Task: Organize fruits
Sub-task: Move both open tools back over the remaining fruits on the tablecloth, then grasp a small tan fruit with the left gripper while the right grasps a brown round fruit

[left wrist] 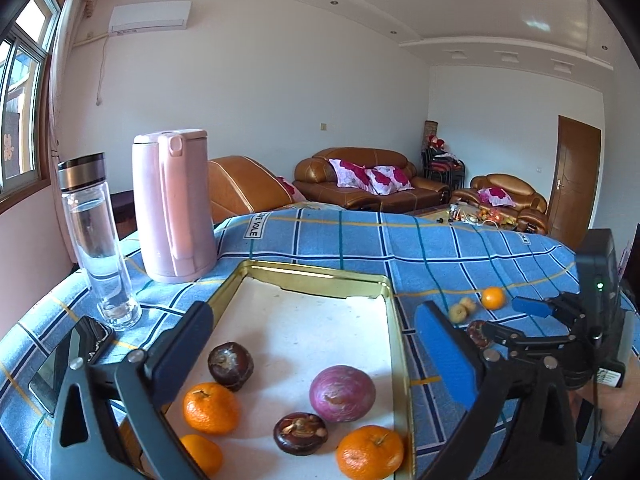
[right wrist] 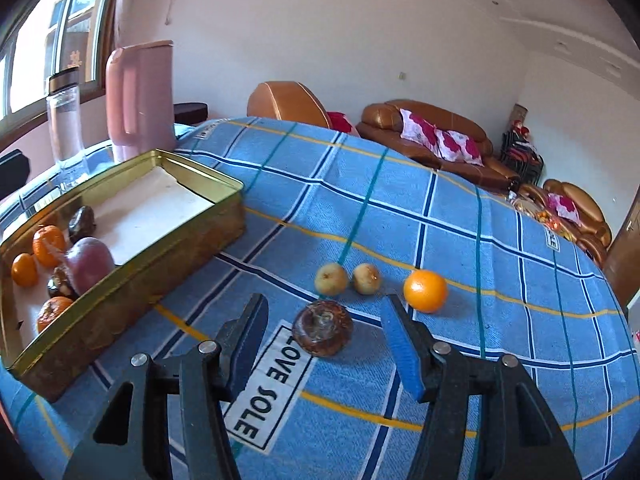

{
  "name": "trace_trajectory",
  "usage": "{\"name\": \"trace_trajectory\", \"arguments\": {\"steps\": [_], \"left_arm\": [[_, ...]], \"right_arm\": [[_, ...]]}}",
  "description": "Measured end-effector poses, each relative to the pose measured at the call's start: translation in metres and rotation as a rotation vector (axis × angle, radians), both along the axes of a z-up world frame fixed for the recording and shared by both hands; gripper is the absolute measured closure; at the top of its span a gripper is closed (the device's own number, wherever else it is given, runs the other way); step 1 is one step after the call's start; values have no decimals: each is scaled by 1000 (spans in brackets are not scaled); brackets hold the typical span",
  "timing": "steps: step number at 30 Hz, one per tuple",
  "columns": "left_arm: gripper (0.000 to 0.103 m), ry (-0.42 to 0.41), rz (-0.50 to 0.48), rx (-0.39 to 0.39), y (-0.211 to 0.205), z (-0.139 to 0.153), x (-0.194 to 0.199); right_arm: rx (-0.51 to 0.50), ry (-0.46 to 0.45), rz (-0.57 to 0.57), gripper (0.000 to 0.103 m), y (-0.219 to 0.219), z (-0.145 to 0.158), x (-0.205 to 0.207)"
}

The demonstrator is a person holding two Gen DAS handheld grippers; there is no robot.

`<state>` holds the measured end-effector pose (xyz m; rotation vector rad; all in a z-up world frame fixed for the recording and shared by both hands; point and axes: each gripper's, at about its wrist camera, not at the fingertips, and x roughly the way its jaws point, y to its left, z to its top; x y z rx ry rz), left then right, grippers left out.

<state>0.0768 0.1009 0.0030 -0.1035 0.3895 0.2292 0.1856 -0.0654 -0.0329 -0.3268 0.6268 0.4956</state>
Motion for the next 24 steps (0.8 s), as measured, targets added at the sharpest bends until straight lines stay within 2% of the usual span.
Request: {"name": "trace_trajectory", "arguments": {"steps": [8, 10, 15, 19, 24], "left_arm": [[0, 30, -45, 34, -30, -2, 17], [0, 32, -60, 40, -38, -1, 19], [0, 35, -97, 75, -63, 4, 28], [0, 60, -137, 104, -88, 0, 45], [0, 125, -166, 107, -114, -15, 79]], "right_arm": [[-55, 146, 1, 44, 16, -29, 37], [-49, 164, 15, 59, 16, -30, 38], [-23, 158, 6, 59, 0, -28, 35], [34, 108, -61, 59, -31, -21, 35], [55, 66, -168, 59, -69, -15, 44]]}}
